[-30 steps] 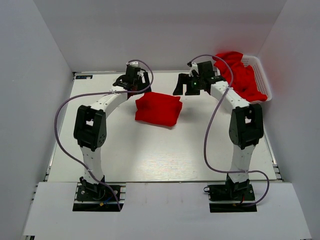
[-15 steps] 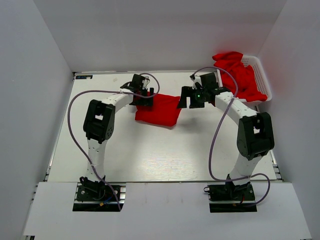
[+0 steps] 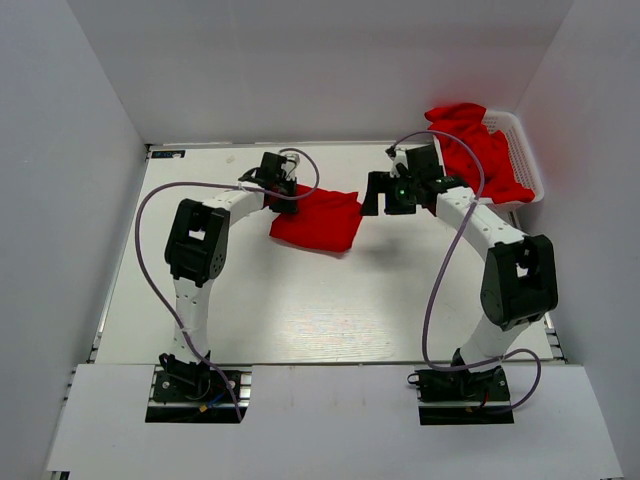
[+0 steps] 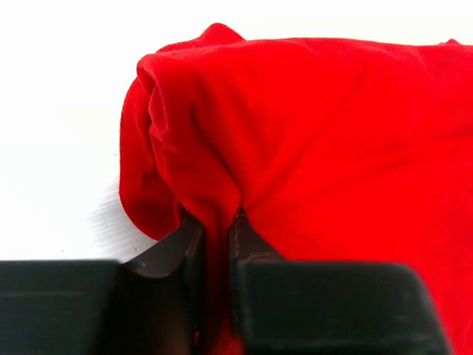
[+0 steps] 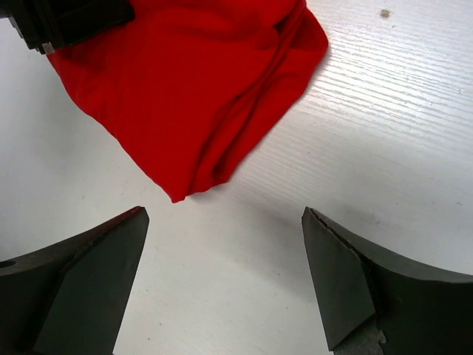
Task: Fold and stack the t-shirts
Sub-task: Put the neatly folded tshirt into the corner of the board with the left arm
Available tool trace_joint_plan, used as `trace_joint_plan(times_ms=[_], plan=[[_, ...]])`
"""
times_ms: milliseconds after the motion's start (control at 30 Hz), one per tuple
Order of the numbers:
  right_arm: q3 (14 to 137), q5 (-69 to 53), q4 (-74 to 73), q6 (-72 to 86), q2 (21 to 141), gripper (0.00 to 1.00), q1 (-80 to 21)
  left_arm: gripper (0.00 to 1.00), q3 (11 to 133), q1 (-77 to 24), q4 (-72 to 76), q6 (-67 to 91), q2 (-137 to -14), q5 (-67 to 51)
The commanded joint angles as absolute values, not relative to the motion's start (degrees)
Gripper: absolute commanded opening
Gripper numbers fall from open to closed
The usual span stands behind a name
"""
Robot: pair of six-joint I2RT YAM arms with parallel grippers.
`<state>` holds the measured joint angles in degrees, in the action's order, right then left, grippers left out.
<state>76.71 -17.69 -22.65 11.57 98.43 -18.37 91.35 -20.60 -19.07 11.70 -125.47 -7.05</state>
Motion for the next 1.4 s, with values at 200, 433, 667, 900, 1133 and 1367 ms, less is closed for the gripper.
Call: trace_joint_plan(times_ms=[200, 433, 667, 900, 1133, 1367], plan=[[73.31, -14.77, -22.41, 11.86, 91.85, 0.90, -18.02, 0.00, 96.05, -16.88, -26.53, 11.60, -122.96, 1.30], [71.54, -13.18, -22.06, 11.60, 90.00, 0.90, -17.84, 0.00, 100.45, -9.41, -29.36, 4.32, -121.21, 7.46], [73.12, -11.25, -22.85, 10.90, 91.32, 0.90, -17.75, 0.00, 106.60, -2.64, -28.56, 0.18, -122.95, 14.41], [75.76, -11.43, -22.94, 11.43, 93.25, 0.90, -17.84, 0.00, 121.81, 3.42, -31.46, -1.75, -131.56, 17.93], [76.55, -13.88, -20.83, 13.18, 94.83, 0.90, -17.67, 0.00, 127.44, 6.76, -26.12, -5.27, -135.44, 19.15], [76.90, -14.41, -20.13, 15.20, 94.66, 0.90, -17.75, 0.00, 130.17, 9.75, -22.15, -13.00, -139.65, 20.74]])
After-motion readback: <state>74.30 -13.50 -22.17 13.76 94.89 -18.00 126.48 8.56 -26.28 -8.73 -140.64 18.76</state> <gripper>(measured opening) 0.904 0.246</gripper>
